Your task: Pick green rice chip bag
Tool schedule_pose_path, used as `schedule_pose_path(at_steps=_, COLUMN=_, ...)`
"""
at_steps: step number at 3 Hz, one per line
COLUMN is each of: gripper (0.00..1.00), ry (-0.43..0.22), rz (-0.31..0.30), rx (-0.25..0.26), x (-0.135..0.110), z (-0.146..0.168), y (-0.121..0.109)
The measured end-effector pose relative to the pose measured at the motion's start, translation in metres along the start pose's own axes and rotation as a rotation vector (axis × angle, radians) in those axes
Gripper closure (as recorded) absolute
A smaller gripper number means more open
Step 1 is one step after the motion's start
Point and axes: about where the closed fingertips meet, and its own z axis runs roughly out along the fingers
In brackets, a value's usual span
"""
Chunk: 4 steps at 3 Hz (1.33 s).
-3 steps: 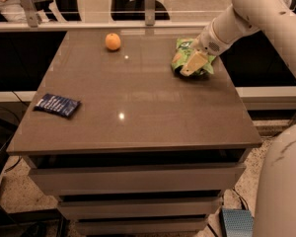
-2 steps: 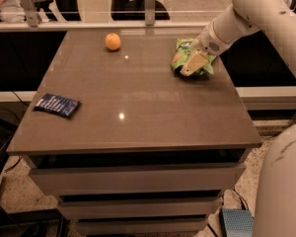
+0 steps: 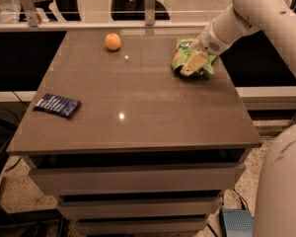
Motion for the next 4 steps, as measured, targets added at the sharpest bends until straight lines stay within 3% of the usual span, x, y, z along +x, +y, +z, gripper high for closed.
schedule_pose_path(at_steps=3, gripper=1.00, ry=-0.001, rz=0.000, rx=0.000, x=-0.0004, z=-0.0003, y=0.0000)
schedule_pose_path(at_steps=4, gripper=0.82, ry=-0.001, rz=0.000, rx=0.000, x=-0.0005, z=-0.0003, y=0.0000)
